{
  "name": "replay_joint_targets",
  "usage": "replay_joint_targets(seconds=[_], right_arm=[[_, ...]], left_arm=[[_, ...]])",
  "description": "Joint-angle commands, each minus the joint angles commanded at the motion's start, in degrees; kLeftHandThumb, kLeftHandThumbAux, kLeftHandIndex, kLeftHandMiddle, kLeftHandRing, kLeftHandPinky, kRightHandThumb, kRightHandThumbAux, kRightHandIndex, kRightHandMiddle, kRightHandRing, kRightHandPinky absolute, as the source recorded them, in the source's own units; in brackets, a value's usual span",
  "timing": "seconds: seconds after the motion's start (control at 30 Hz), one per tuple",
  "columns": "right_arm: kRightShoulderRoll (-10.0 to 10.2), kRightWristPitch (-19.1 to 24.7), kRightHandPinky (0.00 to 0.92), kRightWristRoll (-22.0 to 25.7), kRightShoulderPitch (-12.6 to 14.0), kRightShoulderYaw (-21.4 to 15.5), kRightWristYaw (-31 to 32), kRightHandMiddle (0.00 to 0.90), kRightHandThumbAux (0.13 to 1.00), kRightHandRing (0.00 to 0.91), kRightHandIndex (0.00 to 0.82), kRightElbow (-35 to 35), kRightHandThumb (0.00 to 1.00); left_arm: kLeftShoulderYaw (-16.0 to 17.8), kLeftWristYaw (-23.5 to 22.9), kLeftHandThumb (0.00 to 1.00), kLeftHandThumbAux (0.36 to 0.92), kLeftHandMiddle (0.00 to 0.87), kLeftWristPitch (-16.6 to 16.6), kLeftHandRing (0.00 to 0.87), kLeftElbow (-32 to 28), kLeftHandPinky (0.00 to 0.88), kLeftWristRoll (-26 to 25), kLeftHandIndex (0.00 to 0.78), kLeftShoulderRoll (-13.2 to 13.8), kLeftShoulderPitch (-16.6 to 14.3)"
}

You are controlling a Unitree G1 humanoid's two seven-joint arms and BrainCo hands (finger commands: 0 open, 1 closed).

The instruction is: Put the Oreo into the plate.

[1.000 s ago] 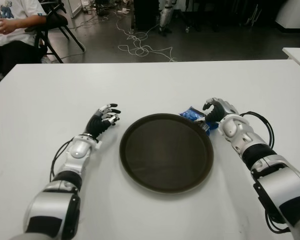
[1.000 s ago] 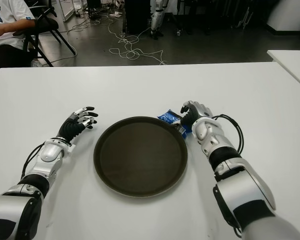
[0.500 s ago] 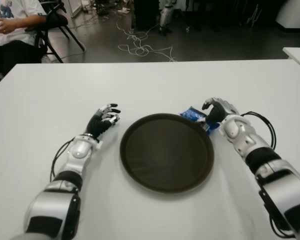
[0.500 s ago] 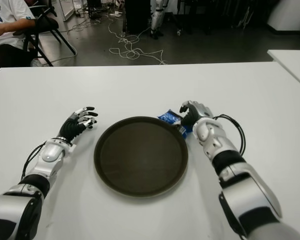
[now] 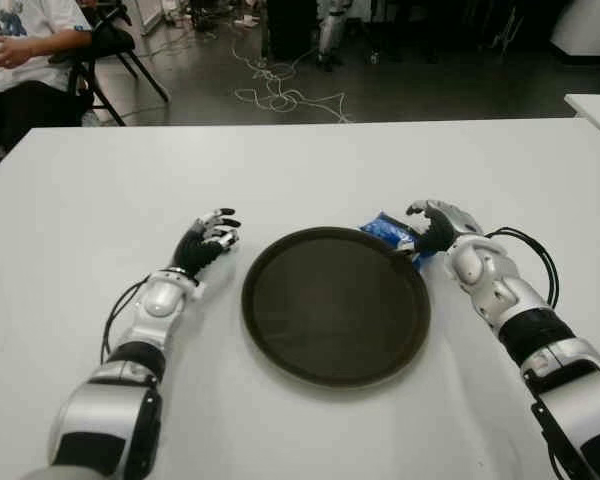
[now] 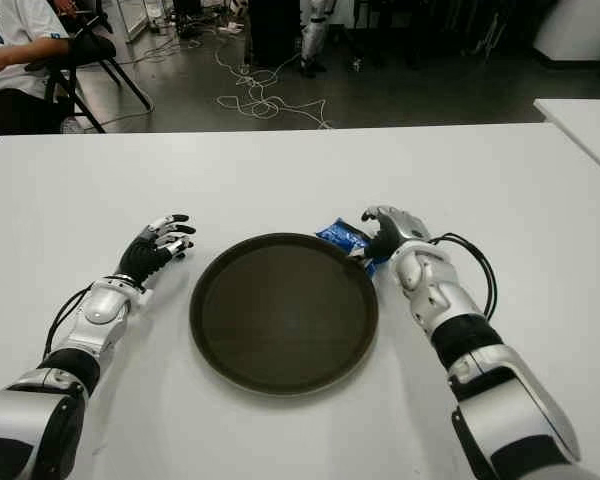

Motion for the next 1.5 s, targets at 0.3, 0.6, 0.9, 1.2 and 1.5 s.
replay_joint_targets(seconds=[0.3,0.6,0.9,1.2,1.5], right_arm=[[0.3,-1.43,0.146,-0.02,-1.06,0.02,-0.34,0.186,0.734,0.177,0.225,3.37,0.0],[1.01,-1.85,0.139,0.2,-2.5,0.09,0.08,0.203,0.742,0.189,0.238,7.01,0.0],[1.78,-1.97,0.14,0.44,-3.52,-0.07,-0.78,0.2,0.747,0.182,0.261,10.09,0.0],[1.88,-3.12,0.127,0.55,-4.29,-0.12,-2.13,0.18,0.749,0.166,0.238,11.72,0.0],[1.05,-4.51,0.163,0.42,-3.83,-0.48,-3.67,0.181,0.751,0.188,0.219,9.21,0.0]], left_arm=[[-0.49,0.8,0.449,0.649,0.297,0.52,0.332,0.11,0.381,0.64,0.201,0.05,-0.1],[-1.48,2.31,0.395,0.655,0.282,0.79,0.319,0.29,0.359,2.02,0.182,0.29,-0.11],[-1.5,2.13,0.423,0.65,0.294,0.4,0.332,0.31,0.377,1.61,0.201,0.13,-0.07],[-1.65,2.45,0.415,0.635,0.293,0.54,0.33,0.35,0.375,1.75,0.181,0.04,-0.18],[-1.72,2.71,0.477,0.656,0.302,0.58,0.334,0.35,0.366,1.67,0.198,-0.11,-0.2]])
